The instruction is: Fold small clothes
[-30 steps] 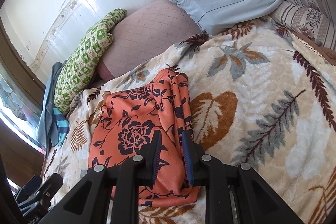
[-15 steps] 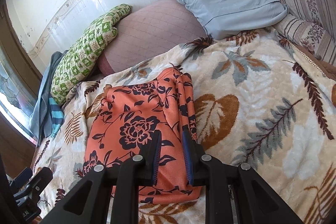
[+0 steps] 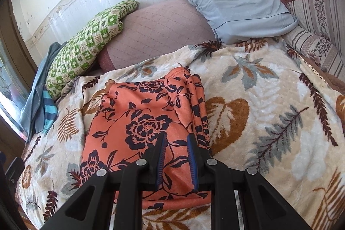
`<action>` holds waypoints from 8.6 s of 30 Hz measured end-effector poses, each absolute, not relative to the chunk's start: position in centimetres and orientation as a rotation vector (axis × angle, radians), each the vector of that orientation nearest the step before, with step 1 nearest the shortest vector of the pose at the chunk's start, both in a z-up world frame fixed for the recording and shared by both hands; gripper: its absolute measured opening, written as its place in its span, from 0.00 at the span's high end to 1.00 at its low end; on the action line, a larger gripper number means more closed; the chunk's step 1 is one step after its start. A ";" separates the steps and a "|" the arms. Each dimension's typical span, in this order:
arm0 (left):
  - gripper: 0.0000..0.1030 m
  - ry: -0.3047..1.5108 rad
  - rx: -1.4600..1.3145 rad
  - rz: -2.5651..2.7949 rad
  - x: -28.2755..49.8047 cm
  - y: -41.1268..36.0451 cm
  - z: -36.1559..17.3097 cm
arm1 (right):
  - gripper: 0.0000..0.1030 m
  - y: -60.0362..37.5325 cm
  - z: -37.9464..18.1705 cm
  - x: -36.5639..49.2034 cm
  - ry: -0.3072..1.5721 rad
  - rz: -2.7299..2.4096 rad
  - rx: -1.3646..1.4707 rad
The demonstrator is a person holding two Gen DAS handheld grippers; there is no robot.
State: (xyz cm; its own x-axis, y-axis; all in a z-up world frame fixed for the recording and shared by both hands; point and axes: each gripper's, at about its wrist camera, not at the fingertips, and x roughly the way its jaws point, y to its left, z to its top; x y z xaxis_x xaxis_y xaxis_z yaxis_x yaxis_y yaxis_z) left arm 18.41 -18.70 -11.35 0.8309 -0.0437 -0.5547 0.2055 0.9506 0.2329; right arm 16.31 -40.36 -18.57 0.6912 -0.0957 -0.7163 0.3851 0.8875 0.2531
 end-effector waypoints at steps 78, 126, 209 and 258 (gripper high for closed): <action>0.00 0.727 0.243 -0.195 27.9 -19.4 -19.7 | 0.41 -39.1 -19.7 20.8 0.786 -0.108 0.521; 0.00 0.732 0.198 -0.220 28.1 -19.3 -19.9 | 0.41 -37.9 -19.4 20.8 0.788 -0.090 0.450; 0.00 0.753 0.150 -0.196 28.9 -18.2 -20.2 | 0.41 -37.6 -20.1 20.9 0.800 -0.097 0.436; 0.00 0.690 0.151 -0.272 27.1 -19.9 -19.1 | 0.41 -40.0 -19.0 18.3 0.759 -0.139 0.371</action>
